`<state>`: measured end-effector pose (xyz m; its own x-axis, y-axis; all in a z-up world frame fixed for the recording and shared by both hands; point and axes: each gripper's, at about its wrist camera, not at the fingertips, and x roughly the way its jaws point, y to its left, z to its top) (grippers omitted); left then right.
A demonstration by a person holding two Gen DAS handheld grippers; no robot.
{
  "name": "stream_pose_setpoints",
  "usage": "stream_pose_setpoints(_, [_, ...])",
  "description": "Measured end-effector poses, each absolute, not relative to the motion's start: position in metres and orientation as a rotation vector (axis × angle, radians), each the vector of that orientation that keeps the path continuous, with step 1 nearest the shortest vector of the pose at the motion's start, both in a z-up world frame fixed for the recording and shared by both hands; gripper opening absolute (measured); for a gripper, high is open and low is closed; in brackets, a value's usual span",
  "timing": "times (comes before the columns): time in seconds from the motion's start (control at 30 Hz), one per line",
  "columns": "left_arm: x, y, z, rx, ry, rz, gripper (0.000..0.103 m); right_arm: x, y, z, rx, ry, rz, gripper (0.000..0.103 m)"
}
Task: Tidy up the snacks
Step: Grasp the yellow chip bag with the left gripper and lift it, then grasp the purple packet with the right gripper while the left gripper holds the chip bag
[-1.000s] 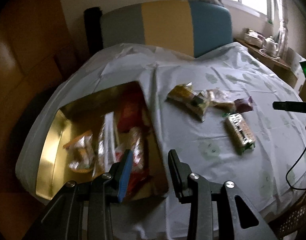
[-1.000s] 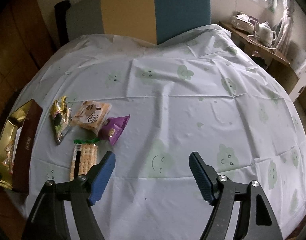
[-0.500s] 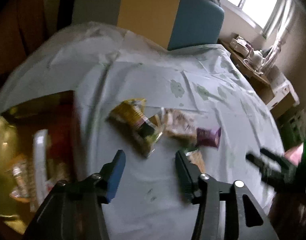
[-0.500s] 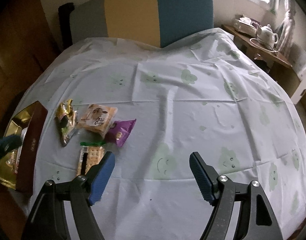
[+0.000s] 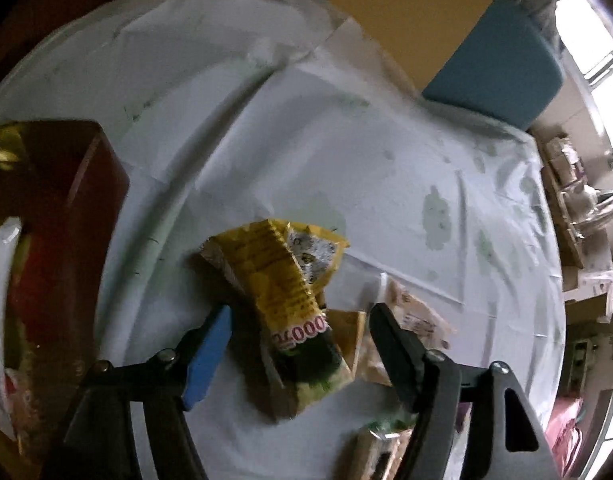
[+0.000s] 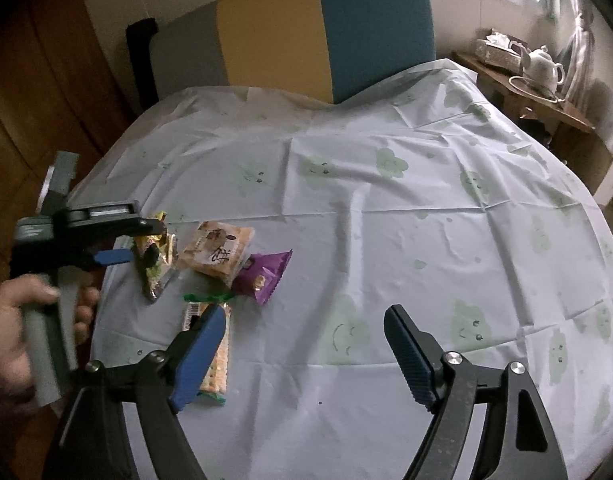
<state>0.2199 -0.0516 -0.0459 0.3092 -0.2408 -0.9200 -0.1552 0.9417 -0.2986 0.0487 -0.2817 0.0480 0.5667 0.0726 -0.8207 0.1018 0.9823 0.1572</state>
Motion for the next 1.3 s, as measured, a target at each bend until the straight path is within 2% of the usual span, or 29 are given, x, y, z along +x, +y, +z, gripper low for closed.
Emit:
stream_pose_setpoints(0.07, [0.22, -0.052, -0.05, -0.372, 1.256, -0.062, 0.063, 0.049, -0.282, 0.048, 0.196, 0.968, -0.014, 0.082])
stream_pose_setpoints(0.1, [0.218, -0.053, -0.049, -0.367, 1.244, -0.068, 0.052, 0.048, -0.282, 0.049, 0.197, 0.966, -0.016, 0.082])
stream_pose_setpoints(0.17, [0.213, -0.056, -0.044, -0.321, 1.224, -0.098, 0.036, 0.048, -0.283, 0.048, 0.2, 0.966, -0.021, 0.082])
stream_pose_setpoints(0.3, [0.19, -0.056, -0.027, -0.217, 1.168, -0.159, 0.023, 0.048, -0.288, 0.048, 0.213, 0.962, -0.036, 0.082])
stream_pose_setpoints(0.73, [0.045, -0.069, -0.005, 0.104, 1.091, -0.414, 0.023, 0.047, -0.319, 0.043, 0.343, 0.961, -0.119, 0.082])
stream_pose_setpoints(0.83, [0.031, -0.074, -0.018, 0.162, 1.088, -0.419, 0.023, 0.047, -0.317, 0.039, 0.331, 0.972, -0.115, 0.082])
stream_pose_setpoints(0.97, [0.029, -0.072, -0.036, 0.185, 1.077, -0.397, 0.029, 0.049, -0.311, 0.034, 0.305, 0.988, -0.104, 0.082])
stream_pose_setpoints(1.07, [0.034, -0.059, -0.044, 0.088, 1.107, -0.412, 0.032, 0.05, -0.306, 0.032, 0.284, 0.989, -0.091, 0.082])
stream_pose_setpoints(1.3, [0.033, -0.053, -0.048, 0.047, 1.09, -0.446, 0.032, 0.059, -0.277, 0.023, 0.241, 1.049, 0.049, 0.073])
